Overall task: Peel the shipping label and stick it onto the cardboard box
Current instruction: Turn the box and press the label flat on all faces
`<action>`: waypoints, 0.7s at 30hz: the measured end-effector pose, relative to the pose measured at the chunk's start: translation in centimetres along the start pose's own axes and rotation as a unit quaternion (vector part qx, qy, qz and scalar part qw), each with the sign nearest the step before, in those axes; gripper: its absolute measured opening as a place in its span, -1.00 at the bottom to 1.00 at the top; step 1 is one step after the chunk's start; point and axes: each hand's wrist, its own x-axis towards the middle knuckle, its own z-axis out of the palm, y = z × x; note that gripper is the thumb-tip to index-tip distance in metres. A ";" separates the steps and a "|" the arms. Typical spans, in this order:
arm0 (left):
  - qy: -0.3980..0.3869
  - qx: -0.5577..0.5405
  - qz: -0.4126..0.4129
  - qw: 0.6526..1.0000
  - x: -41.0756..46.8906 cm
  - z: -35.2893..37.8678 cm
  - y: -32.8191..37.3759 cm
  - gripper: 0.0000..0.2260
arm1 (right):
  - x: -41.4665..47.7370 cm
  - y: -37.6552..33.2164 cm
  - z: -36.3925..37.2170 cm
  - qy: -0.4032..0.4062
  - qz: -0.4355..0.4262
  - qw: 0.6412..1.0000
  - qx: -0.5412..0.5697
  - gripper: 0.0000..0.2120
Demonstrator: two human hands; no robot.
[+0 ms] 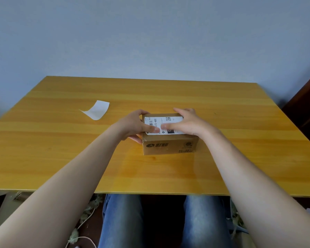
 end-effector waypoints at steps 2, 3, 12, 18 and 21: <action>0.026 -0.018 -0.005 0.999 -0.1 0.4 -0.2 -0.29 | -0.2 -0.2 -0.1 0.020 0.016 0.999 0.040 -0.08; 0.039 -0.029 -0.008 0.999 -0.1 0.6 -0.3 -0.28 | -0.1 -0.1 -0.1 0.024 0.025 0.999 0.035 -0.10; 0.113 -0.040 -0.032 0.992 -0.7 2.3 0.1 -0.24 | -0.1 -0.3 0.8 0.051 0.051 0.997 0.007 -0.04; 0.143 0.008 -0.042 0.989 -0.6 3.3 1.0 -0.30 | -0.1 -0.4 0.8 0.080 0.039 0.996 0.000 -0.13; 0.147 0.017 -0.054 0.988 -0.5 3.4 1.3 -0.31 | 0.0 -0.7 0.6 0.087 0.040 0.995 -0.010 -0.12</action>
